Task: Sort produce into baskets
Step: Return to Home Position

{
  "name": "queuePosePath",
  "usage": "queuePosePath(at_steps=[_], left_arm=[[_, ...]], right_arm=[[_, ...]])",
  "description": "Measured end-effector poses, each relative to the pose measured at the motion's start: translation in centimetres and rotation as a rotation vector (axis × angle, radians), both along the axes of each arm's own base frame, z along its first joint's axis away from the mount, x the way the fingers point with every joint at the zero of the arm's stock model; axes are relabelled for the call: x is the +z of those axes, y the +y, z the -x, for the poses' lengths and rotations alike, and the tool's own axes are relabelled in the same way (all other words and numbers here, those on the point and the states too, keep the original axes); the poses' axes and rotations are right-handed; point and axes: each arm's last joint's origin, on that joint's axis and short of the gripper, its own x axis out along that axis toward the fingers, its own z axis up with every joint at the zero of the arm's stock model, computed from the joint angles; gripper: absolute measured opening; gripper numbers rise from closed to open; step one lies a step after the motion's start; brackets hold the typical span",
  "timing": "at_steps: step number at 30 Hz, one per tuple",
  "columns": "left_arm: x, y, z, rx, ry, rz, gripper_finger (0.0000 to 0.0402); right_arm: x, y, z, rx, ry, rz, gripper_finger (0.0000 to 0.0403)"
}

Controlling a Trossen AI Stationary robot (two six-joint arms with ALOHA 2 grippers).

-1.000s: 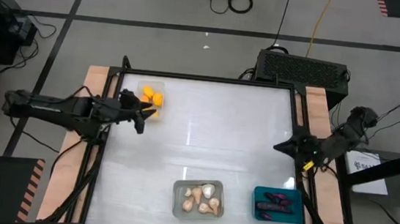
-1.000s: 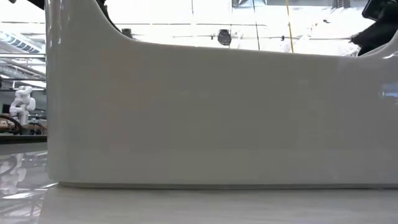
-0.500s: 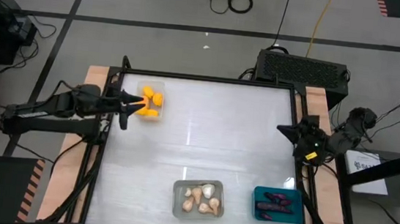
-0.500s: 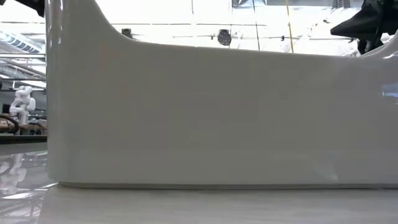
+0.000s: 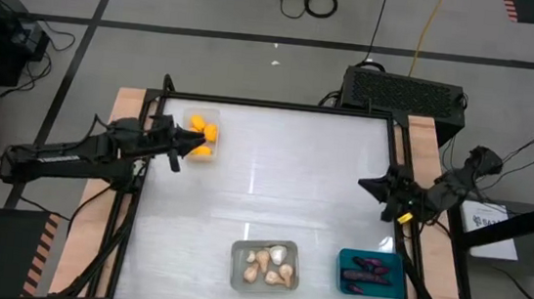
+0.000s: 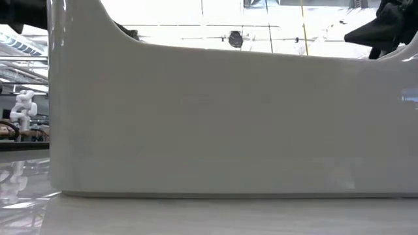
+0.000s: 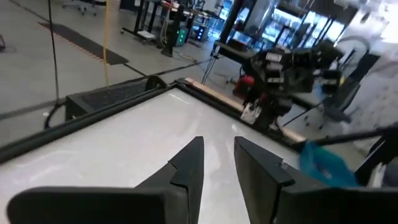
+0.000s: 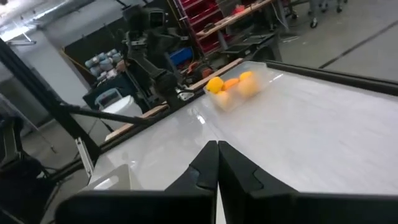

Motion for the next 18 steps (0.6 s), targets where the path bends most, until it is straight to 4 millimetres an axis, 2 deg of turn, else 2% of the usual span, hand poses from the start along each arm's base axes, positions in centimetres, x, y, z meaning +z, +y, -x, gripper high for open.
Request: queuePosePath(at_steps=[7,15,18], left_arm=[[0.2,0.0,0.1,0.008,-0.053,0.108,0.0095],[0.3,-0.1,0.1,0.012,-0.087,0.191,0.0095],[0.4,-0.1,0.1,0.011,-0.109,0.208,0.0095]], right_arm=[[0.3,-1.2,1.0,0.041,-0.06,0.022,0.0],[-3.1,-1.2,-0.1,0.062,0.006,0.022,0.0],[-3.6,-1.4,-0.3,0.075,0.028,0.009,0.0]])
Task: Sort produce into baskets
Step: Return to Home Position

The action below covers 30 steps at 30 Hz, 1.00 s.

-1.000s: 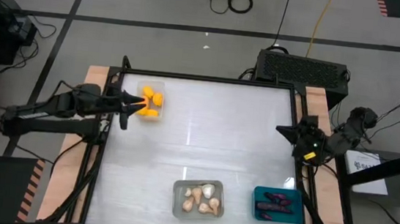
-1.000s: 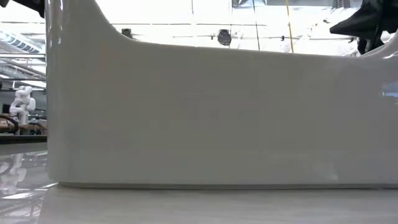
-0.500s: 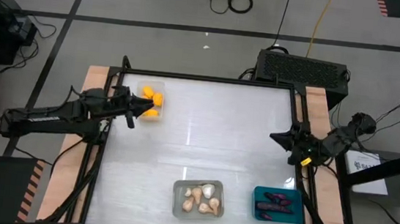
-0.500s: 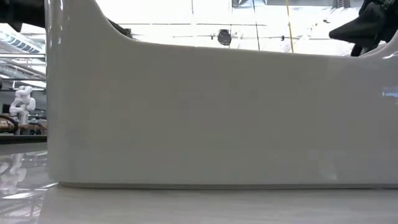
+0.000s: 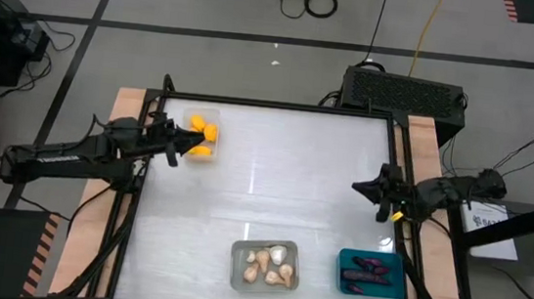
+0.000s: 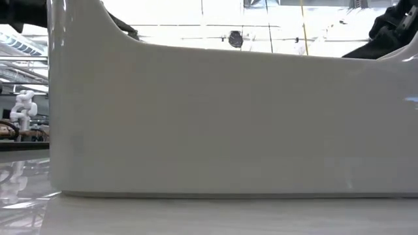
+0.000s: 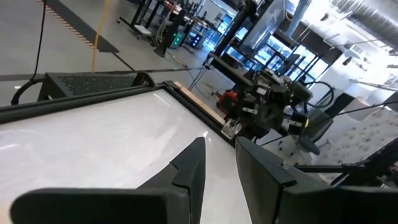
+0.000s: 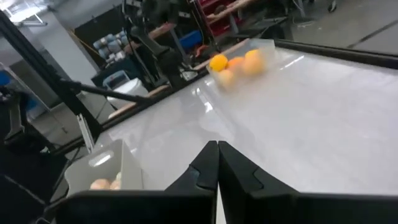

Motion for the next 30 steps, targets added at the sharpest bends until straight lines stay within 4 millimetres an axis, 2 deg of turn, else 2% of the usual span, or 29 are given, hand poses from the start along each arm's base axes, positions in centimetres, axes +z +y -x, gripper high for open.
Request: queuePosePath(at_steps=[13,18,25,30], left_arm=[[0.0,0.0,0.0,0.0,0.007,-0.008,0.0095],[-0.1,0.0,-0.2,-0.012,0.034,-0.057,0.0095],[-0.8,-0.5,-1.2,-0.087,0.118,-0.157,0.0095],[-1.6,-0.5,-2.5,-0.126,0.196,-0.258,0.0095]], right_arm=[[-0.7,-0.9,-0.1,-0.093,0.063,0.018,0.0],[-2.3,-1.0,-0.5,-0.123,0.105,0.001,0.0],[-2.5,-1.3,-0.6,-0.183,0.203,0.245,0.0],[-2.5,-1.2,-0.7,-0.166,0.222,0.287,0.0]])
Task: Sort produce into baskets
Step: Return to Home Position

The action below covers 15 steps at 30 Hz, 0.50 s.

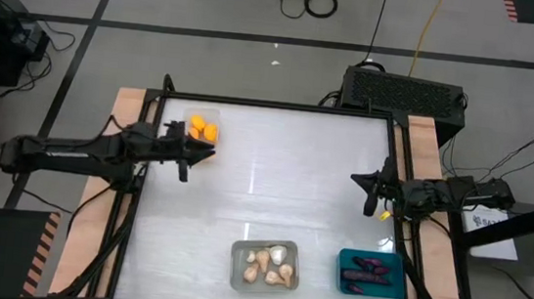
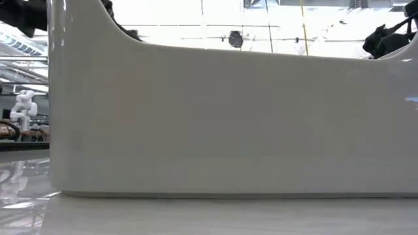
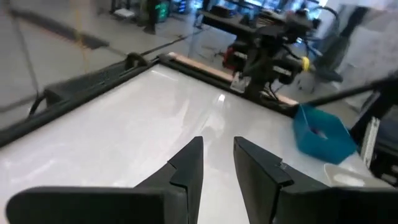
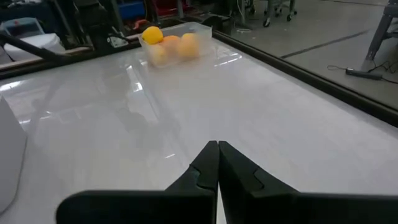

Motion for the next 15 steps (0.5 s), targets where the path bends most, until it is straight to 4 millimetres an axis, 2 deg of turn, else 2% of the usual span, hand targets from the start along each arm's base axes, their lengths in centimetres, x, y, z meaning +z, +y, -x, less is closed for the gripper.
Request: queuePosePath(at_steps=[5,9,15], left_arm=[[0.6,-0.1,-0.6,-0.129,-0.054,-0.134,0.0095],[0.6,0.4,0.7,-0.083,-0.044,-0.15,0.0095],[-2.4,0.5,2.5,-0.053,-0.131,-0.082,0.0095]], right_arm=[[0.0,0.0,0.0,0.001,-0.003,0.0,0.0],[0.0,0.0,0.0,0.002,-0.003,0.0,0.0],[0.0,0.0,0.0,0.002,-0.003,0.0,0.0]])
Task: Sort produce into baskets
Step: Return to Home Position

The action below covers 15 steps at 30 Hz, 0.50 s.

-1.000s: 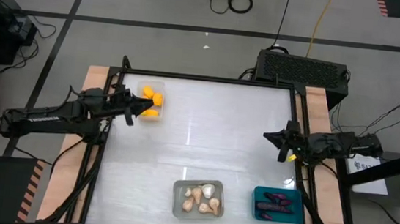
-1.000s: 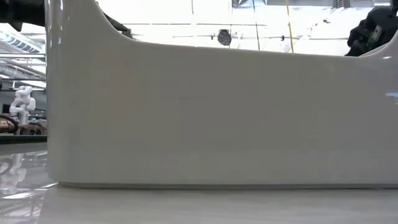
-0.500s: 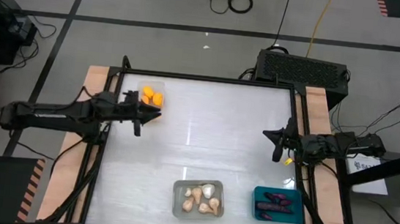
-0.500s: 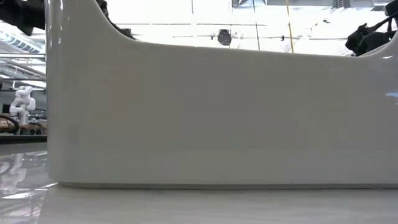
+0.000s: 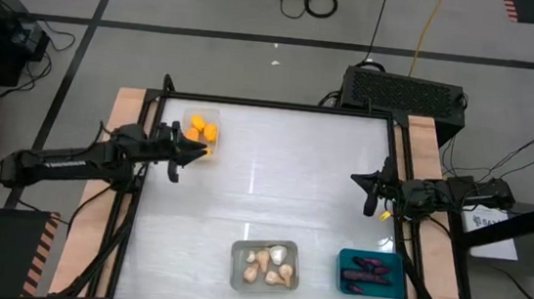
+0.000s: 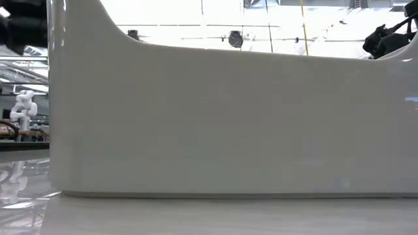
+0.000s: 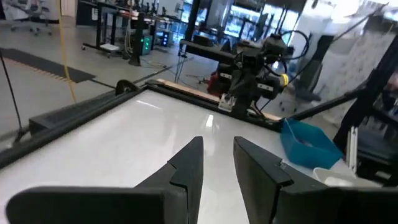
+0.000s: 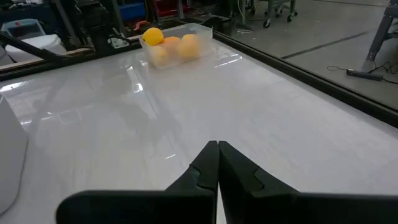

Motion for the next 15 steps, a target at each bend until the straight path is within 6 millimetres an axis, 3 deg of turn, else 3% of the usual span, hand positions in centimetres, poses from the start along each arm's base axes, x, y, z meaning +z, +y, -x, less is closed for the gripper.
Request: queuePosePath(at_steps=[8,15], left_arm=[[-2.5,-0.1,0.3,0.002,-0.036,0.028,0.0095],[-4.2,0.0,0.4,0.04,0.054,0.065,0.0095]], right_arm=[[0.0,0.0,0.0,0.0,0.0,0.0,0.0],[0.0,0.0,0.0,0.001,0.001,0.0,0.0]])
